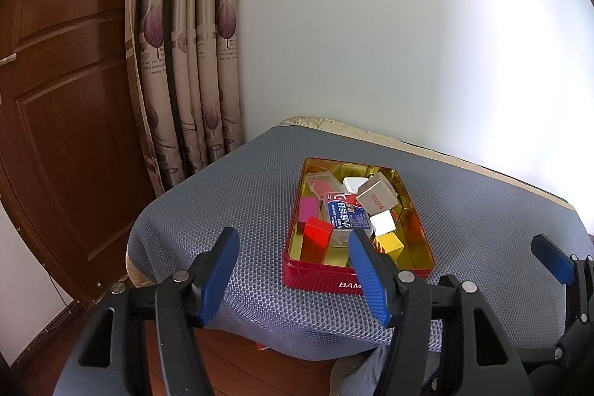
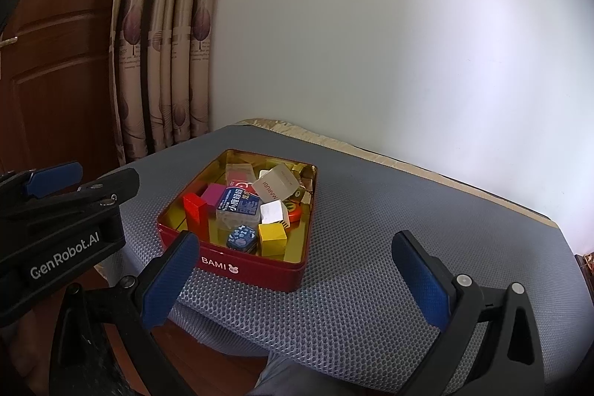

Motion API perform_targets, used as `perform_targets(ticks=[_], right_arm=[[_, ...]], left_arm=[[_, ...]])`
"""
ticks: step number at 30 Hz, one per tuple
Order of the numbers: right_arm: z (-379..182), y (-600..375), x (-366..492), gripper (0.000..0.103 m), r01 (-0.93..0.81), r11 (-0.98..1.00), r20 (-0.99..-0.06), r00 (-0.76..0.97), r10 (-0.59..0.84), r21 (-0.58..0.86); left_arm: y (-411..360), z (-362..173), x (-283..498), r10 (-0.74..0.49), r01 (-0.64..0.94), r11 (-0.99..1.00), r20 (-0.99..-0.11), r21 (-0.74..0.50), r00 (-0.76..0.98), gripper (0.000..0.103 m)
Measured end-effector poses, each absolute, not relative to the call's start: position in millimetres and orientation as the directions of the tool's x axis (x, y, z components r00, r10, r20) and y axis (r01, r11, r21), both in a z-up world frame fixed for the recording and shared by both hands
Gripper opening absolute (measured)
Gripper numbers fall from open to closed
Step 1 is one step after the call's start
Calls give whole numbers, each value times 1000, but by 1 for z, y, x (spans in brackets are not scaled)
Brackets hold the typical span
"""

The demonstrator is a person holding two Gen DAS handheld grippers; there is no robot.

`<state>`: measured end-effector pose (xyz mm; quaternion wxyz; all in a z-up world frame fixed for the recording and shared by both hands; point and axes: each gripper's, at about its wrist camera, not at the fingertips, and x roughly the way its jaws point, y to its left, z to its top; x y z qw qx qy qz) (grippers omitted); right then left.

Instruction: Organize rigid objects

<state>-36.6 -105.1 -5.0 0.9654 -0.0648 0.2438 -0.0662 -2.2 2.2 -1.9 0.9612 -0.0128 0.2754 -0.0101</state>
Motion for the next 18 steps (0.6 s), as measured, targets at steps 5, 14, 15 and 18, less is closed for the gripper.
perform_targets(ticks=[5, 14, 15, 18], right_arm=[[-5, -105, -36, 103, 96, 983, -461, 873, -160, -159], [-7, -106, -37, 103, 83, 983, -463, 874, -150, -161], [-7, -105, -37, 103, 82, 983, -463, 874, -149, -161], [-7, -106, -37, 103, 79, 984, -466, 873, -146, -161]], left_arm=[[2, -2, -2, -26, 14, 1000, -531, -28, 847, 63], [-1, -2, -2, -27, 17, 1000, -533, -24, 846, 63], [-1, -2, -2, -26, 16, 1000, -533, -24, 846, 63], [-1, -1, -2, -28, 17, 1000, -535, -25, 844, 63]])
